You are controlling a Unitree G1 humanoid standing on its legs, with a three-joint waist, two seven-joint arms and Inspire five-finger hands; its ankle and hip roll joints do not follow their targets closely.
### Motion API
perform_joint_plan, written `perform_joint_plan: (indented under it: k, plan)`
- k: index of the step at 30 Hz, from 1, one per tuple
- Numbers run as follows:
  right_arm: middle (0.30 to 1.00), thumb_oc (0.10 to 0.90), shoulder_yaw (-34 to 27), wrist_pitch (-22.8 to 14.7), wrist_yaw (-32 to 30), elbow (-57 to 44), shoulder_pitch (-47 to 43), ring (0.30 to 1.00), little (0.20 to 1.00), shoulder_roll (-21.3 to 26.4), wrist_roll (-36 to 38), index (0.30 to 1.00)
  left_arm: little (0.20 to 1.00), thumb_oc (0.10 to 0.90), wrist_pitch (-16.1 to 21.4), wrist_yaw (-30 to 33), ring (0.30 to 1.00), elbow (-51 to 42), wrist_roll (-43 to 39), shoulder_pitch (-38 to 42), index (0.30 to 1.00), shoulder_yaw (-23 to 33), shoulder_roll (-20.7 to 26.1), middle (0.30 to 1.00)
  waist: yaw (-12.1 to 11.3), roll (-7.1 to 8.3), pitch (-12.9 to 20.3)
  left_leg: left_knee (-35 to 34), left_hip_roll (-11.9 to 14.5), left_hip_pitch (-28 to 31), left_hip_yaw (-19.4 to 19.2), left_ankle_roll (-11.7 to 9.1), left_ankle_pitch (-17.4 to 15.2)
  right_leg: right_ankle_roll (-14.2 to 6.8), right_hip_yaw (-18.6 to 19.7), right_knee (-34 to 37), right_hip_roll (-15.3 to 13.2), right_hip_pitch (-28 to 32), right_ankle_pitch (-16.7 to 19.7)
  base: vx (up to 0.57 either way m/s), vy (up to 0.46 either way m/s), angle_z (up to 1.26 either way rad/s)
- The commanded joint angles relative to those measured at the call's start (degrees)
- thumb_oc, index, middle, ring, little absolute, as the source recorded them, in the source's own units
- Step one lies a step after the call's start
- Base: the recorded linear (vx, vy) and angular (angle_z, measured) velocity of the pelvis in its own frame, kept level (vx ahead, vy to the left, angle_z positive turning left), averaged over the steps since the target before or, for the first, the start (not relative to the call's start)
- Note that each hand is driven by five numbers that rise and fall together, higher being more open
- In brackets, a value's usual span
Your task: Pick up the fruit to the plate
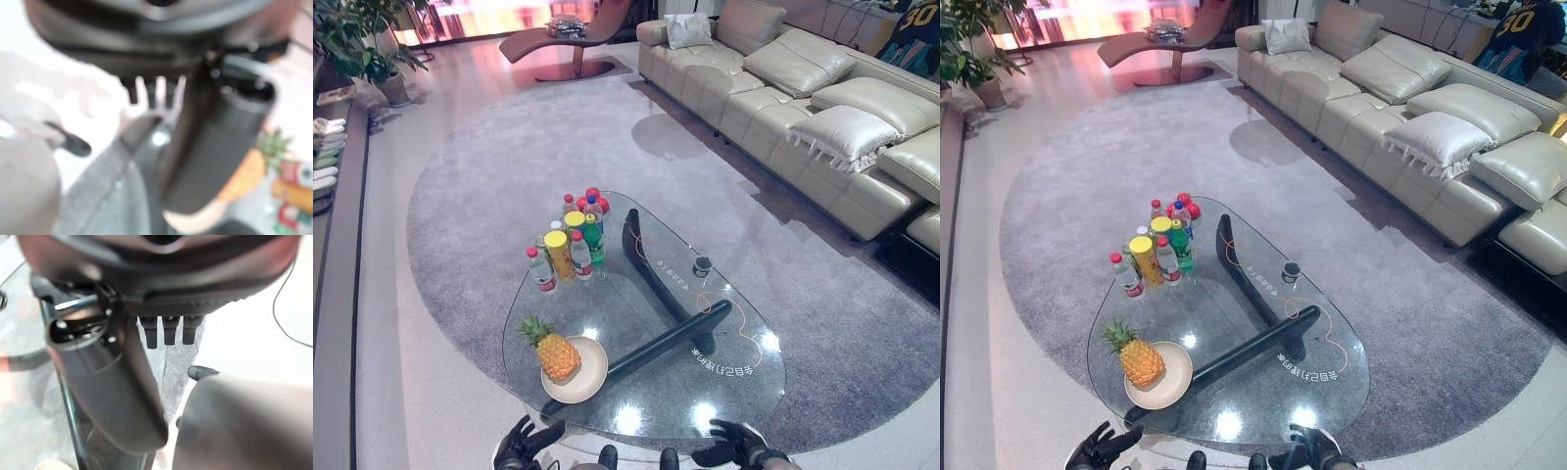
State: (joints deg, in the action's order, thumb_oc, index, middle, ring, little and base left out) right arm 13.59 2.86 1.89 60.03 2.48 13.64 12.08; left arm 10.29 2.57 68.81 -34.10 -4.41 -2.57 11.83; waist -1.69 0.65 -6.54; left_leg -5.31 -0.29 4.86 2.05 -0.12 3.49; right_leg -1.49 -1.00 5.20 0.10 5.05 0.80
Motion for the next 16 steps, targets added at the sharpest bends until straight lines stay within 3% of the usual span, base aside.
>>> perform_joint_plan:
  k: [1, 8, 16]
  plan:
    - [0.900, 0.800, -0.81, -2.83, 0.02, 2.54, -2.69, 0.900, 0.900, -0.39, 3.86, 0.900, 0.900, 0.800, -0.30, -2.37, 0.900, 2.23, 3.17, 4.41, 0.900, -0.74, 0.84, 0.900, 0.07, 1.43, 0.89, 0.31, -2.92, 1.58, -2.96, -0.08, -4.72, -4.25, -1.52, -0.22, -3.13, -0.48, 3.00, 0.00, 0.000, 0.00]
    - [0.900, 0.800, -2.74, -0.91, 1.12, 11.53, -3.17, 0.900, 0.900, -1.27, 2.36, 0.900, 0.900, 0.800, -3.82, -3.37, 0.900, 5.25, 4.66, 5.81, 0.900, -1.37, 0.35, 0.900, 0.69, 1.17, 1.79, 0.31, -2.68, 2.28, -4.27, 0.18, -5.30, -4.09, -1.03, -0.38, -3.10, -0.31, 2.86, 0.02, 0.013, -0.03]
    - [0.900, 0.800, -4.65, 0.28, 0.31, 14.90, -2.87, 0.900, 0.900, -1.80, 1.91, 0.900, 0.900, 0.800, -4.38, -4.16, 0.900, 6.85, 4.16, 5.91, 0.900, -1.04, -0.41, 0.900, 1.06, 0.95, 2.36, 0.31, -2.56, 2.91, -4.76, 0.32, -5.68, -3.87, -0.75, -0.43, -2.97, 0.07, 2.68, 0.02, 0.010, -0.08]
